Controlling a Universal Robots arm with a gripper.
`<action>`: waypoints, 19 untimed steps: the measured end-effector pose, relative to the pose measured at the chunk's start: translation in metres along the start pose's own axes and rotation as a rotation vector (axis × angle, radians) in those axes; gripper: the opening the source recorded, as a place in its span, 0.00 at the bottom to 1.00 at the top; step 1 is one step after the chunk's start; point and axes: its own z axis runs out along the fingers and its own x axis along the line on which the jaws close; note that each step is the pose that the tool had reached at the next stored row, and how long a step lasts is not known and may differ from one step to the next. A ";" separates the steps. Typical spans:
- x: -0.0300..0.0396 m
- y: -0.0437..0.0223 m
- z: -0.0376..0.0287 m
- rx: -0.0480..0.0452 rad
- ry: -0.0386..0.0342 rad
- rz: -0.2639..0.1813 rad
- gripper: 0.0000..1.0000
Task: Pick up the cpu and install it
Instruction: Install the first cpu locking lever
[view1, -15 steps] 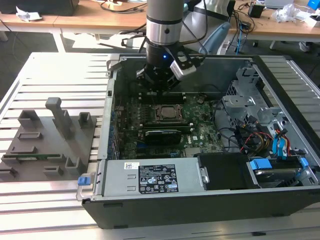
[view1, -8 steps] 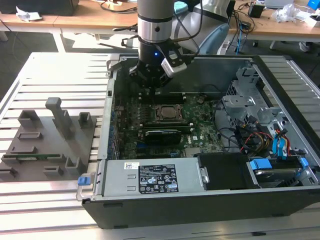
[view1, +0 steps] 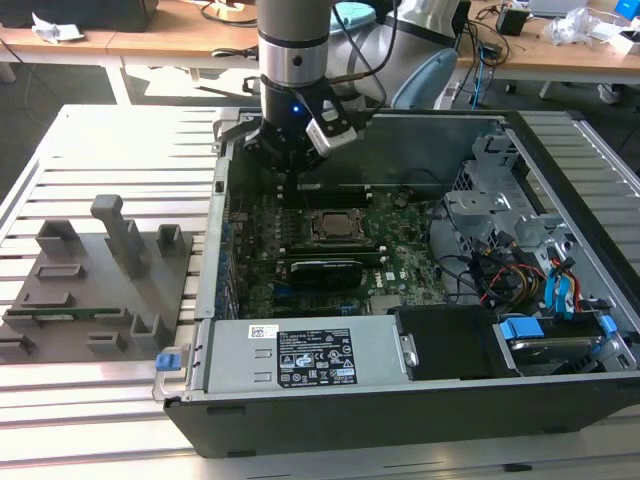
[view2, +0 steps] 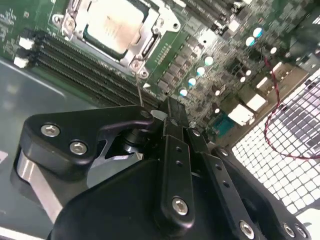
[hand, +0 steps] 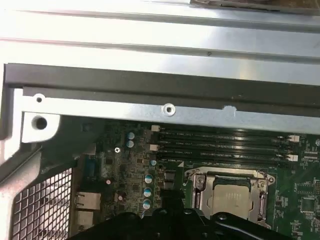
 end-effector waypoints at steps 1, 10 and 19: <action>0.0006 0.0001 0.0000 -0.0106 -0.0006 0.000 0.11; -0.0089 0.0045 0.0005 0.0252 0.0018 0.000 0.11; -0.0192 0.0069 0.0012 0.0322 0.0027 0.000 0.11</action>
